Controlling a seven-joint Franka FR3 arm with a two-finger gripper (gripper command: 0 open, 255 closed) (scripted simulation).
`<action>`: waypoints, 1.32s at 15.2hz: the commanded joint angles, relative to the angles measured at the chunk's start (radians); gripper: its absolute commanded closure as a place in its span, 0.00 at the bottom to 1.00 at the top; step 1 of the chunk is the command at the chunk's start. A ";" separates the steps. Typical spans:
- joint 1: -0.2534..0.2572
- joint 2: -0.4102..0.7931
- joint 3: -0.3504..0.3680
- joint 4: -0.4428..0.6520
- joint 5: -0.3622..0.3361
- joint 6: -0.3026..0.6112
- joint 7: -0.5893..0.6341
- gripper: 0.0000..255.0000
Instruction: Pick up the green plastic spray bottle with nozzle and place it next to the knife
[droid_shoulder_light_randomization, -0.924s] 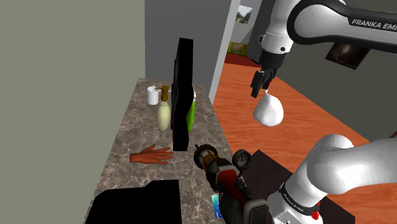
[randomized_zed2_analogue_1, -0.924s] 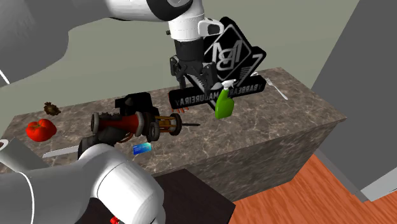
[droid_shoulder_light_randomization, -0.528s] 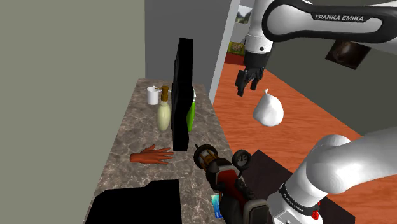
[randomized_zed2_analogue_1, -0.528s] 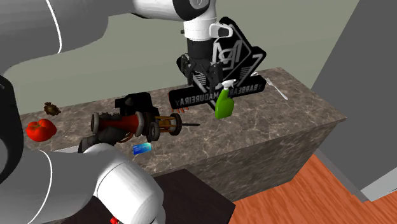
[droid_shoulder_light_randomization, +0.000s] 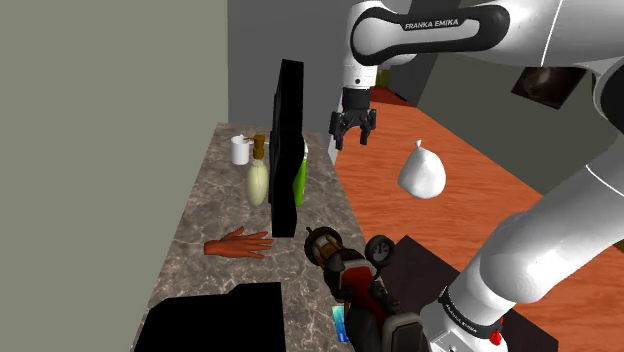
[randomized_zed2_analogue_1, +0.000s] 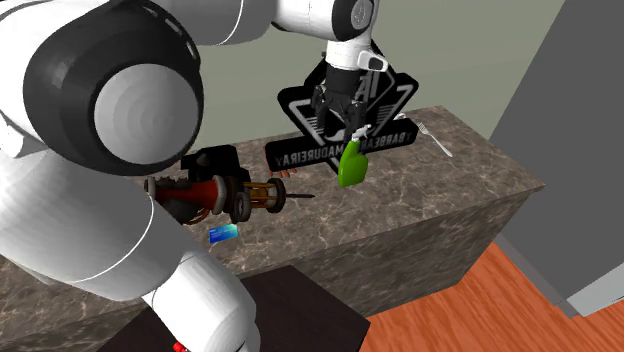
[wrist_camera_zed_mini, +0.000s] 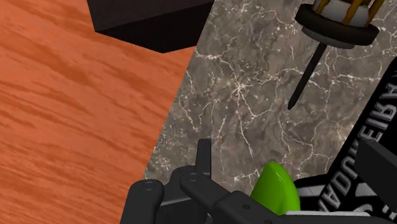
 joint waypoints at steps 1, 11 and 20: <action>-0.006 0.095 -0.003 0.068 0.017 -0.003 0.033 0.00; -0.034 0.577 -0.029 0.506 0.116 -0.090 0.173 0.00; -0.074 1.001 -0.037 0.989 0.204 -0.240 0.293 0.00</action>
